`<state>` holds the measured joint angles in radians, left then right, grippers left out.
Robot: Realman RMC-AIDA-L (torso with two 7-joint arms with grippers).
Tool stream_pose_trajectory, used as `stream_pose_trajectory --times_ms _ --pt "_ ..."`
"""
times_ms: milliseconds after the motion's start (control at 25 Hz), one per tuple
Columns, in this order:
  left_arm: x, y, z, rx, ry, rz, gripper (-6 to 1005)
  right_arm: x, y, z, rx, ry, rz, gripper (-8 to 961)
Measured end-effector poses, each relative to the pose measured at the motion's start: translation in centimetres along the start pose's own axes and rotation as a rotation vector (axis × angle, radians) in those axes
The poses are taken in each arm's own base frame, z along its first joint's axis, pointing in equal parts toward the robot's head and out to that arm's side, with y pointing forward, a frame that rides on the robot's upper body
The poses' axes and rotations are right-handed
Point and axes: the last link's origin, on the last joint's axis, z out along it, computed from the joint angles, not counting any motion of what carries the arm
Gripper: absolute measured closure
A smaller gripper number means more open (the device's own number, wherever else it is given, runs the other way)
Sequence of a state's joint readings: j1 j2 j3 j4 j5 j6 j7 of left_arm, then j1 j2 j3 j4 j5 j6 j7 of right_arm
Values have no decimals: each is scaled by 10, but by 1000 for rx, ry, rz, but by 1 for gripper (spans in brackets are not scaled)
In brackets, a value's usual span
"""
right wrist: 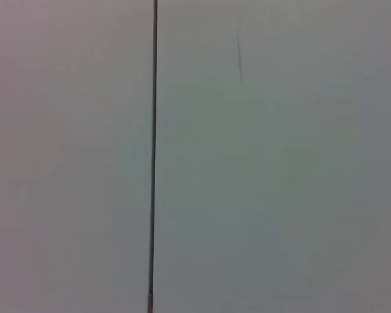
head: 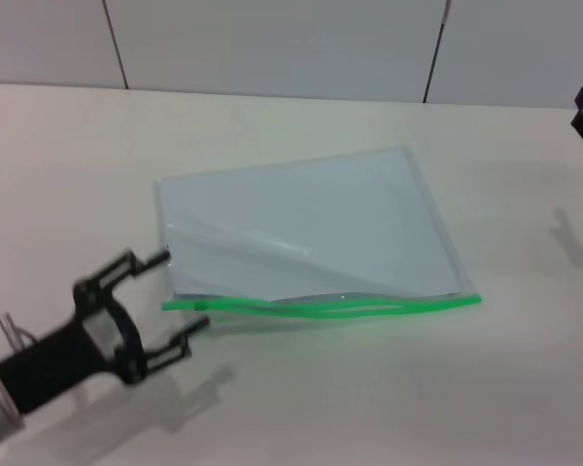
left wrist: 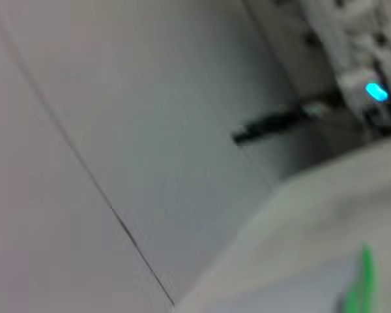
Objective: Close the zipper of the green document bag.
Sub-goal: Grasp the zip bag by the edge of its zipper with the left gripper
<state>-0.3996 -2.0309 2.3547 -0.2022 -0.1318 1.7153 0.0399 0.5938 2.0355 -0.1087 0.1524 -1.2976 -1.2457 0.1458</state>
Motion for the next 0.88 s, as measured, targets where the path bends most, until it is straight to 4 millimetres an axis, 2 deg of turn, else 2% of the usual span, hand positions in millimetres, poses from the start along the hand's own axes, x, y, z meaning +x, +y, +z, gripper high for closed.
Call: stream_pose_trajectory --times_ms 160,400,880 --pt "-10 9 -6 -23 -69 66 214 0 0 0 1 0 -2 80" --pt "-17 5 -5 1 -119 90 238 0 0 0 -2 1 -5 81" --pt "-31 -18 24 -46 -208 156 293 2 -2 -3 10 5 -4 83"
